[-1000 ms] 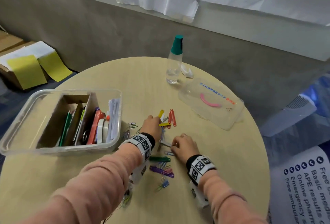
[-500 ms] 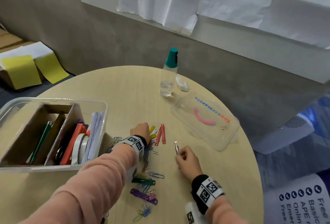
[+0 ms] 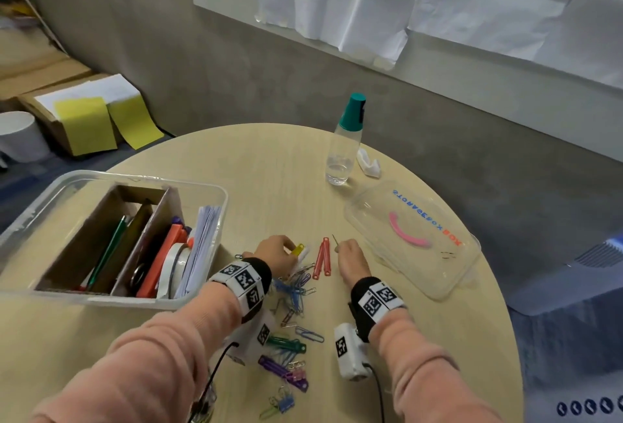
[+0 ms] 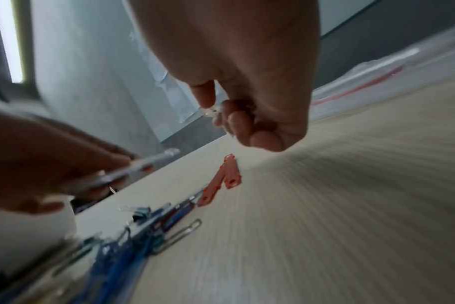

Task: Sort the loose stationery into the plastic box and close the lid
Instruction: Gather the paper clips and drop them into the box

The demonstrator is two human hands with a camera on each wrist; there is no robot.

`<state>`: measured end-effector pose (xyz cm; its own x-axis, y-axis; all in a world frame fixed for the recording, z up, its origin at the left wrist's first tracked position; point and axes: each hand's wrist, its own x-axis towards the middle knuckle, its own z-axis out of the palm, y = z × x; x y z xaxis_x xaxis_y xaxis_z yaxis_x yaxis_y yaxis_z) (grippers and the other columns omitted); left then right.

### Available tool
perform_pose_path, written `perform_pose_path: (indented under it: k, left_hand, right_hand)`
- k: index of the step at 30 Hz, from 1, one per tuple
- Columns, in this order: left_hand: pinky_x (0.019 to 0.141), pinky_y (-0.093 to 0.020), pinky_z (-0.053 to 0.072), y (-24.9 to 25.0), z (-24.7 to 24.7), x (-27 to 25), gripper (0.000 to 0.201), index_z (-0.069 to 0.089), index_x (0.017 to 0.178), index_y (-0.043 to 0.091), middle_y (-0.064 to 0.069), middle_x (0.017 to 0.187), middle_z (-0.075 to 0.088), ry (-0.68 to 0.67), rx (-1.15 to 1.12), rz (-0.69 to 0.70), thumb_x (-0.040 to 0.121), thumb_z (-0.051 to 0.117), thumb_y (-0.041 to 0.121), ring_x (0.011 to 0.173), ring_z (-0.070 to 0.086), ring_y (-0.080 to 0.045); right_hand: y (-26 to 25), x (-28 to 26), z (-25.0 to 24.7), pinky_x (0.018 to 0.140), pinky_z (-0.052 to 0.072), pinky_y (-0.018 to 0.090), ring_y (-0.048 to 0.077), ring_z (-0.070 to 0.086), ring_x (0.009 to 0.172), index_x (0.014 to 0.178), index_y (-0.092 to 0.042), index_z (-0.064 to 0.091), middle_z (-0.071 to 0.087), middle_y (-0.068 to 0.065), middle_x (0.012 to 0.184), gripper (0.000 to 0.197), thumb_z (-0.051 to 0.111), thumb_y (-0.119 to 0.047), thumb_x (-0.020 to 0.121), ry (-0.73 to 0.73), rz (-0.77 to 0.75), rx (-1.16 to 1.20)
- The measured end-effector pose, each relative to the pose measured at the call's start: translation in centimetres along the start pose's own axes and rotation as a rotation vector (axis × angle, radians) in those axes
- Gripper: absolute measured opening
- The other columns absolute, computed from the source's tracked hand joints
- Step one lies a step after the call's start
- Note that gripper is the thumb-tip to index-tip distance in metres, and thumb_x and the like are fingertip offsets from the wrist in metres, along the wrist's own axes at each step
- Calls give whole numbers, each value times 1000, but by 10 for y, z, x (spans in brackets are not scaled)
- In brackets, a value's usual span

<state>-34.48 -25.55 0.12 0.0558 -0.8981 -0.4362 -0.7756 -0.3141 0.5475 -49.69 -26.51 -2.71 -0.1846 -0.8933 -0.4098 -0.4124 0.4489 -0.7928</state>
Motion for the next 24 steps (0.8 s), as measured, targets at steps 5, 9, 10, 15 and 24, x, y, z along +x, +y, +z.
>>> perform_pose_path:
  k: [5,9,10,15,24]
  left_hand:
    - [61,-24,41,-2,-15,-11,15,60,96,7,-13,83,59,-104,-239,82,89,47,12,64,50,-16]
    - [65,-29,44,2,-13,-15,16,49,91,2,-10,77,50,-91,-461,37,95,37,12,70,53,-22]
    - [65,-30,44,2,-13,-17,17,45,93,3,-11,80,50,-63,-513,27,97,34,14,72,54,-23]
    - [62,-28,36,0,-7,-20,13,38,99,7,-3,78,43,109,-563,27,98,31,17,64,40,-12]
    - [52,-24,30,0,1,-17,17,45,94,9,-1,68,38,41,-790,29,97,30,16,58,34,-13]
  right_hand:
    - [-9,6,17,87,41,36,33,56,107,118,-3,45,58,18,119,36,26,-28,100,99,16,-373]
    - [-12,10,25,90,41,34,34,52,116,125,0,39,48,20,131,31,34,-13,98,138,40,-368]
    - [-12,10,26,91,41,33,35,51,116,126,0,38,46,20,133,31,35,-12,98,147,41,-356]
    - [-11,10,29,86,41,32,33,54,114,125,-1,37,51,18,130,38,43,-24,96,131,51,-323]
    - [2,8,20,73,41,25,31,60,106,118,-5,57,63,16,118,29,45,-17,94,24,34,-548]
